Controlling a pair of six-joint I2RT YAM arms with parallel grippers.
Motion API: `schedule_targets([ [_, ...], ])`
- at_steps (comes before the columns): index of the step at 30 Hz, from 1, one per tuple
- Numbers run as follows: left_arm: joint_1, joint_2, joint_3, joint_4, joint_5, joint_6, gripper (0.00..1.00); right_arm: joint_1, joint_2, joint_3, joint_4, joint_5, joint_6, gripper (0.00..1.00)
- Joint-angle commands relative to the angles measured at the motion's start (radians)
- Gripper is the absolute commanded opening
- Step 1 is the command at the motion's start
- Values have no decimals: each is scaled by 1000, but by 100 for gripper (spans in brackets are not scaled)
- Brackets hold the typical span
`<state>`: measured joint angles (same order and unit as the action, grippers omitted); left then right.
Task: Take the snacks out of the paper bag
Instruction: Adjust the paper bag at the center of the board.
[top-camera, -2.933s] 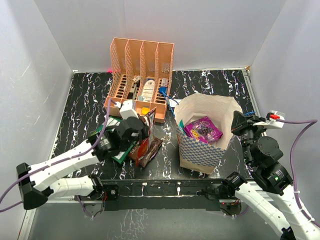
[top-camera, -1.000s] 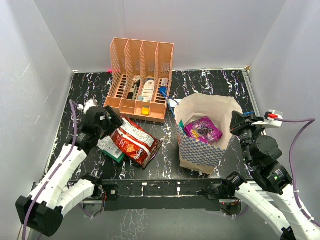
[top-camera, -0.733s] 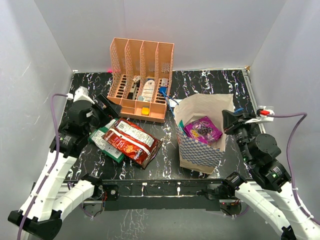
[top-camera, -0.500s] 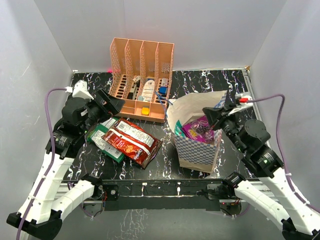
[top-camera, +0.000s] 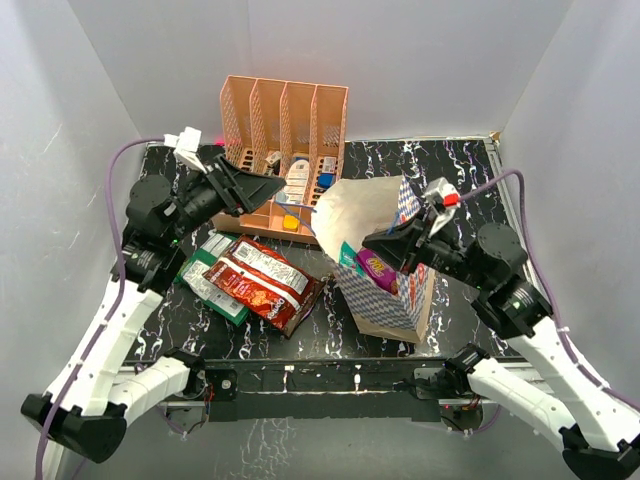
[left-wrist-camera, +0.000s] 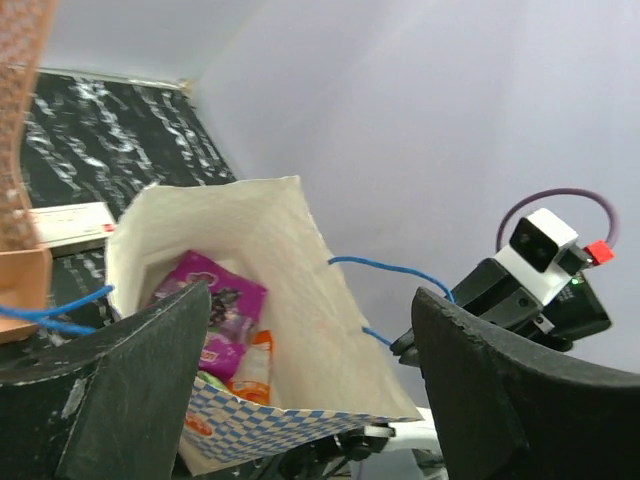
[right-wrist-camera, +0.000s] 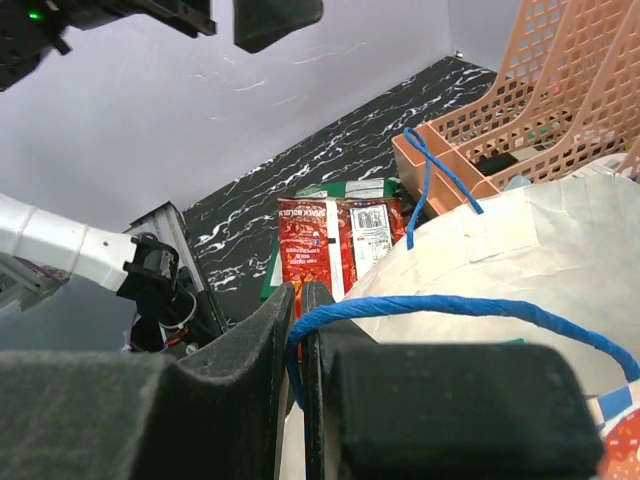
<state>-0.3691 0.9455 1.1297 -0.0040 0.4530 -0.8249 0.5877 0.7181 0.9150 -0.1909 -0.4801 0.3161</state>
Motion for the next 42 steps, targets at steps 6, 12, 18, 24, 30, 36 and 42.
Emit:
schedule_targets([
  [6, -364, 177, 101, 2, -178, 170, 77, 4, -169, -4, -41, 275, -15, 11],
  [12, -371, 241, 182, -54, -196, 185, 77, 4, -106, 175, -182, 833, -107, 8],
  [18, -372, 231, 242, -159, -291, 223, 80, 4, -36, 256, -180, 1078, -368, 7],
  [24, -371, 209, 244, -201, -334, 223, 82, 4, 27, 255, -48, 1168, -613, 7],
  [30, -371, 166, 224, -225, -341, 214, 82, 4, 116, 367, 37, 1064, -827, 7],
  [36, -371, 98, 190, -246, -369, 211, 84, 4, 185, 501, 29, 937, -991, 7],
  [42, -372, 59, 159, -251, -372, 193, 85, 4, 170, 508, -147, 594, -851, 7],
])
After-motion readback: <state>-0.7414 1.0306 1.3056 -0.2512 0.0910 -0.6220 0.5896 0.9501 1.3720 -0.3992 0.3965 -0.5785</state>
